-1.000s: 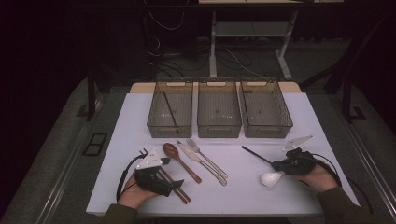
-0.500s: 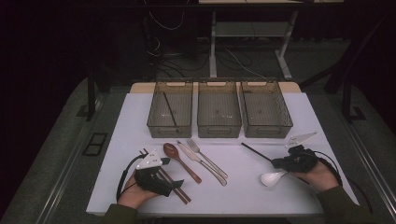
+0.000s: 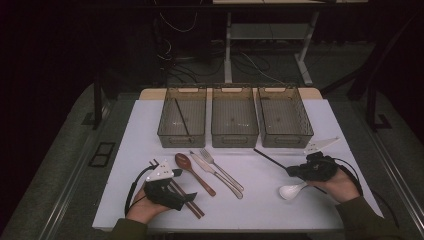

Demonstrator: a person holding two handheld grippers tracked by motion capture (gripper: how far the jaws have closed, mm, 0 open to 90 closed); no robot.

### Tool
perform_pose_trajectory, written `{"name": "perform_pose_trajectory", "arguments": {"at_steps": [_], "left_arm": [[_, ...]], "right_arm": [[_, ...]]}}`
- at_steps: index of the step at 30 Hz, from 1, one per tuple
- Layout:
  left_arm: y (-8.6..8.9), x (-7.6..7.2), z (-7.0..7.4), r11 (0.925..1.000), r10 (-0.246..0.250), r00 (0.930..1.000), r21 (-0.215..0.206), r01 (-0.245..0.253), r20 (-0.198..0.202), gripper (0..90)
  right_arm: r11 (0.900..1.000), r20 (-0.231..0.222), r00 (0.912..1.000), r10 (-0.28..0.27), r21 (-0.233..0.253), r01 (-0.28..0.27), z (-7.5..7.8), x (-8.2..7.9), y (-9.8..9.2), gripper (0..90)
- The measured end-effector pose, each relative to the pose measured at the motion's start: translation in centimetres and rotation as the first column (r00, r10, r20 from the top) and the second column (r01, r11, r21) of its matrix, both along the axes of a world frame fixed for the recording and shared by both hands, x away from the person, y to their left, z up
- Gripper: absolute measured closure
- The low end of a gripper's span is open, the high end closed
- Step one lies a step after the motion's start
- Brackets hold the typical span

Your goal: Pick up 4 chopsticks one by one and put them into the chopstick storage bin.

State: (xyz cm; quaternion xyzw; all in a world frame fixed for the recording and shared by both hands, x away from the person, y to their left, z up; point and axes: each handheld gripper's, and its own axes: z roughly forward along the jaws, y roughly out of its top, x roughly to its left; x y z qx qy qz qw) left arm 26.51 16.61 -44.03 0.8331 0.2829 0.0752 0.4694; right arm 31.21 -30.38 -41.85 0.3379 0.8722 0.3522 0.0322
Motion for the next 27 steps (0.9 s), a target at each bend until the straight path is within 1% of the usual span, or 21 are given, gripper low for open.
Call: {"name": "perform_pose_trajectory", "arguments": {"at_steps": [5,11,16,20,27], "left_arm": [[0.0,0.0,0.0,1.0,-0.001,1.0,0.001,0.001,0.0,3.3],[0.1,0.0,0.0,1.0,0.001,1.0,0.001,-0.001,0.004,2.9],[0.0,0.1,-0.1,0.9999,0.01,0.9999,-0.001,-0.01,-0.003,0.1],[0.0,0.1,-0.1,0.9999,0.015,0.9999,0.002,-0.015,-0.004,0.0],[0.0,0.1,-0.1,0.9999,0.013,0.9999,0.002,-0.013,-0.006,0.0]], "right_arm": [[1.0,0.011,0.9998,0.016,0.015,-0.016,0.5,0.3,0.6,85.5],[0.999,0.017,0.9997,0.02,0.034,-0.021,1.1,0.8,1.3,85.5],[0.999,0.022,0.9996,0.018,0.049,-0.019,1.5,1.3,2.0,85.5],[0.998,0.027,0.9995,0.019,0.058,-0.021,1.9,1.8,2.6,85.5],[0.996,0.039,0.9986,0.035,0.075,-0.038,2.6,2.6,3.6,85.5]]}}
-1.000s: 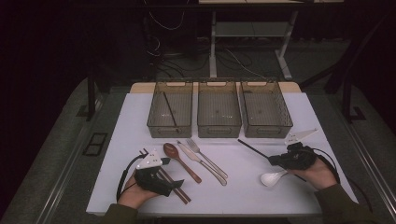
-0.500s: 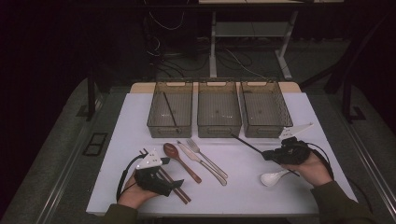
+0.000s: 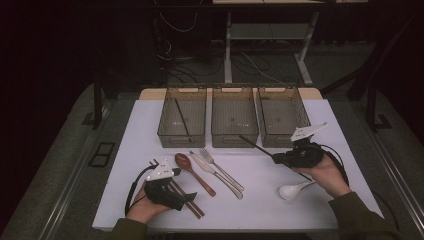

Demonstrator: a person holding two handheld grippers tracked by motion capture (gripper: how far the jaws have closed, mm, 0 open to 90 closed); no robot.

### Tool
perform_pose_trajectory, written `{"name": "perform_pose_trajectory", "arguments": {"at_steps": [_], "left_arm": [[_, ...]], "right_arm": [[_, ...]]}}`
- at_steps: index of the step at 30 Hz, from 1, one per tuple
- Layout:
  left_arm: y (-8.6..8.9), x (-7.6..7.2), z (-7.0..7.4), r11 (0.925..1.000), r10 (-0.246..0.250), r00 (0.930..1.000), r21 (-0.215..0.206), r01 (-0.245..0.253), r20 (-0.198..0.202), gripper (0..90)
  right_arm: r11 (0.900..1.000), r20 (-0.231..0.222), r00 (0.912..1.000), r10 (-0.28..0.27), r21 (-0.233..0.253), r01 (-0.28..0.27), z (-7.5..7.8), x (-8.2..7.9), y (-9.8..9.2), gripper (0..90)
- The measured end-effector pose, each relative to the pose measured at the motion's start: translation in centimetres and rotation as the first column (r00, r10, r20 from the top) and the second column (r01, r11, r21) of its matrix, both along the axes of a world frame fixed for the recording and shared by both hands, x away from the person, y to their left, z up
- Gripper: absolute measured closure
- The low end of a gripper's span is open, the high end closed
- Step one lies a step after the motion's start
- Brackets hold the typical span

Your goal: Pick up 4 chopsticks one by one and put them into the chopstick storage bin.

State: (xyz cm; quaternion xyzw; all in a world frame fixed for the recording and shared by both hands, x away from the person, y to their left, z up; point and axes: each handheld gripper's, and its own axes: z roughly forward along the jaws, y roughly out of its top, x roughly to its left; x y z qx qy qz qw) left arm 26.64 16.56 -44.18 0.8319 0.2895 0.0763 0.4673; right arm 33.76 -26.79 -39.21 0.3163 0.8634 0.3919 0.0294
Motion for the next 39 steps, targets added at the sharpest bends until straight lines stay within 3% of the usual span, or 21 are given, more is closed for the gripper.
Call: {"name": "perform_pose_trajectory", "arguments": {"at_steps": [18,39], "left_arm": [[0.0,-0.1,0.1,1.0,-0.004,1.0,0.001,0.004,0.007,0.0],[-0.2,0.0,0.0,0.9999,-0.011,0.9999,0.0,0.011,0.003,0.0]], "right_arm": [[0.999,0.01,0.9996,0.025,0.019,-0.025,1.1,1.7,3.2,85.5],[1.0,0.003,0.9999,0.01,-0.01,-0.01,2.2,5.0,8.2,85.5]]}}
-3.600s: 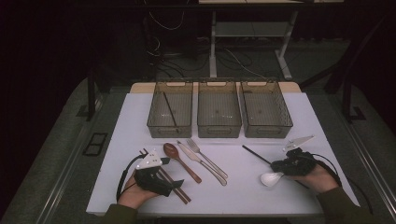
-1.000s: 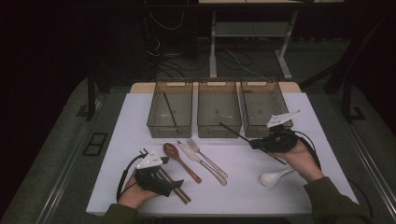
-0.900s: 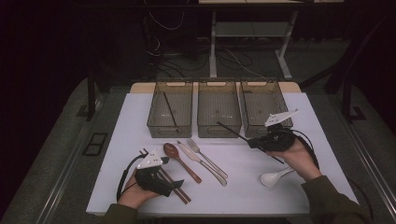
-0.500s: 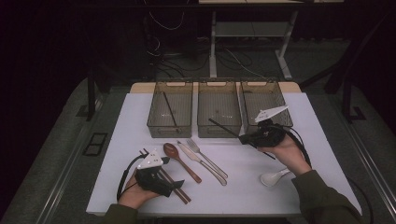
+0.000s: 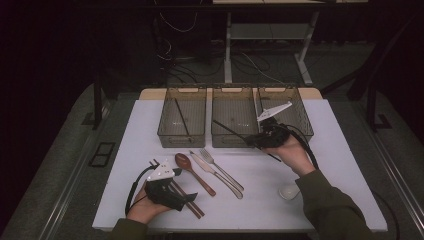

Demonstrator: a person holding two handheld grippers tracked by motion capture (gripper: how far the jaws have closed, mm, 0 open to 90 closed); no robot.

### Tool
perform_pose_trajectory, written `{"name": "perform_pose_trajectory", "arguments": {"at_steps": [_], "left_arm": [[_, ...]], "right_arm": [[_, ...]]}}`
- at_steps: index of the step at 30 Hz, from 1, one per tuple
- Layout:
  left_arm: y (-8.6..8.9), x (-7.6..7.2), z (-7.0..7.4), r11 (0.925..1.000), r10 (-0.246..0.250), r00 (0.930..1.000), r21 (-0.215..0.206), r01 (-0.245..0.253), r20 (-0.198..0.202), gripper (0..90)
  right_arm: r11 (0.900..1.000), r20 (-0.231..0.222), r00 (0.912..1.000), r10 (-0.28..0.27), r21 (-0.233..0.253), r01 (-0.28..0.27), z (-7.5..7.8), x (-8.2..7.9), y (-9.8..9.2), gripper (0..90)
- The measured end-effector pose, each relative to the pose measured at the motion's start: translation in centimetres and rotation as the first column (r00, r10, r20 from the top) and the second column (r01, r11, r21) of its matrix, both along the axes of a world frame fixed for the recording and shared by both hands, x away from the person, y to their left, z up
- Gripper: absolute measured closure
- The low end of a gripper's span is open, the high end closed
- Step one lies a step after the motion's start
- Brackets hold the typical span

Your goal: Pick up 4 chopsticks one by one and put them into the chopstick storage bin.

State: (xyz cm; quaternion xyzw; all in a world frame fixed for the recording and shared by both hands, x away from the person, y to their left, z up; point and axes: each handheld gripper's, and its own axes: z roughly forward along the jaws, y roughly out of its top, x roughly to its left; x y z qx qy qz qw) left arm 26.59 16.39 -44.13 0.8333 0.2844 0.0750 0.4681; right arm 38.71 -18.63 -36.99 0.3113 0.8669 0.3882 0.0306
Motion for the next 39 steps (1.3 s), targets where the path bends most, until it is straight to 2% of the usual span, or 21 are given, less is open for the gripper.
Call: {"name": "perform_pose_trajectory", "arguments": {"at_steps": [16,21,37,39], "left_arm": [[0.0,0.0,0.1,1.0,0.001,1.0,-0.008,-0.001,-0.002,0.0],[0.0,0.0,0.0,1.0,-0.001,1.0,-0.009,0.001,-0.001,0.0],[0.1,0.0,0.1,0.9999,-0.008,1.0,-0.013,0.009,0.002,0.0],[0.0,0.0,0.1,0.9997,-0.006,1.0,-0.023,0.006,0.001,0.0]], "right_arm": [[1.0,0.007,1.0,0.003,-0.015,-0.003,1.7,2.9,4.3,85.5],[1.0,0.014,0.9999,0.005,-0.023,-0.005,1.8,3.7,5.5,85.5],[0.998,-0.006,0.9996,-0.027,-0.052,0.027,2.1,6.6,9.2,85.4],[0.998,-0.006,0.9995,-0.033,-0.056,0.032,2.1,7.0,9.7,85.5]]}}
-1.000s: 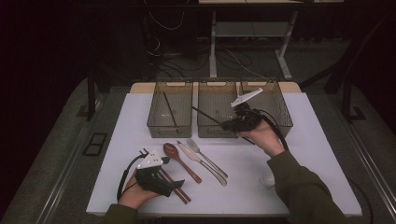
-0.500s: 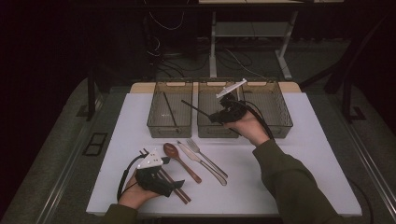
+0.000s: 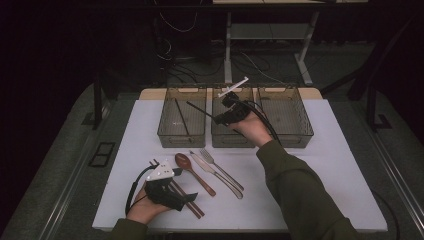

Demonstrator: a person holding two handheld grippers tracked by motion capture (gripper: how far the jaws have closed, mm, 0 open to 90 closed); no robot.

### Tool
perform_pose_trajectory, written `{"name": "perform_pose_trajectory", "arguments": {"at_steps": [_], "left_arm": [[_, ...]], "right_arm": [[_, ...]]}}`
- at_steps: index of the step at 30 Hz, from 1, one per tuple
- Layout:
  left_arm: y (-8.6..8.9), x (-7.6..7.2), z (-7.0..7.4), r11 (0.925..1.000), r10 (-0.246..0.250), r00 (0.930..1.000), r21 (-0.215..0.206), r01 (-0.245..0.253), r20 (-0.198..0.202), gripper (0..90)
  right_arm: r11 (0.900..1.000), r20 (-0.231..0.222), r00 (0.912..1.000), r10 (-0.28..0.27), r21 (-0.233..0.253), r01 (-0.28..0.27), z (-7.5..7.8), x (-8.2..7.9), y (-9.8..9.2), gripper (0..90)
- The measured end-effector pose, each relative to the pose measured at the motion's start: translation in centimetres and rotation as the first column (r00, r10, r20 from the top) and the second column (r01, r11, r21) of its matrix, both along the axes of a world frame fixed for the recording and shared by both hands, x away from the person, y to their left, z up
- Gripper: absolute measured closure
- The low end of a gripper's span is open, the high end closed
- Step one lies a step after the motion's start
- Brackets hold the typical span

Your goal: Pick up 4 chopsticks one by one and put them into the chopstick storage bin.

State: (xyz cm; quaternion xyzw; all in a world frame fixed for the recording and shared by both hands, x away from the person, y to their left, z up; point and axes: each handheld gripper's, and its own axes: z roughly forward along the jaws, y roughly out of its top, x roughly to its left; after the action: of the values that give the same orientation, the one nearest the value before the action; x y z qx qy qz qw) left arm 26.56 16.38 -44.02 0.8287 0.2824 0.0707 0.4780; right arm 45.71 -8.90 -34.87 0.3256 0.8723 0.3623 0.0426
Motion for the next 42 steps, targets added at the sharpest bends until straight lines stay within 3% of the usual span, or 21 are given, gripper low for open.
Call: {"name": "perform_pose_trajectory", "arguments": {"at_steps": [12,26,37,39,42], "left_arm": [[0.1,0.0,0.0,1.0,-0.006,1.0,0.001,0.006,0.001,0.0],[0.1,0.0,0.1,0.9999,-0.011,0.9999,-0.01,0.011,0.005,0.0],[0.1,0.0,0.1,0.9998,-0.016,0.9999,-0.015,0.016,0.005,0.0],[0.1,0.0,0.1,0.9998,-0.017,0.9998,-0.013,0.017,0.005,0.0],[0.1,0.0,0.1,0.9998,-0.017,0.9998,-0.013,0.017,0.005,0.0]], "right_arm": [[0.998,-0.014,0.9995,-0.027,-0.051,0.026,-0.5,2.5,4.0,85.5],[0.995,-0.028,0.997,-0.073,-0.072,0.071,-1.3,5.2,7.8,85.5],[0.991,-0.043,0.9961,-0.077,-0.111,0.072,-2.2,6.0,10.2,85.1],[0.991,-0.042,0.9968,-0.069,-0.12,0.063,-2.4,6.1,10.4,83.5],[0.992,-0.044,0.9965,-0.071,-0.103,0.066,-2.3,6.0,10.3,73.6]]}}
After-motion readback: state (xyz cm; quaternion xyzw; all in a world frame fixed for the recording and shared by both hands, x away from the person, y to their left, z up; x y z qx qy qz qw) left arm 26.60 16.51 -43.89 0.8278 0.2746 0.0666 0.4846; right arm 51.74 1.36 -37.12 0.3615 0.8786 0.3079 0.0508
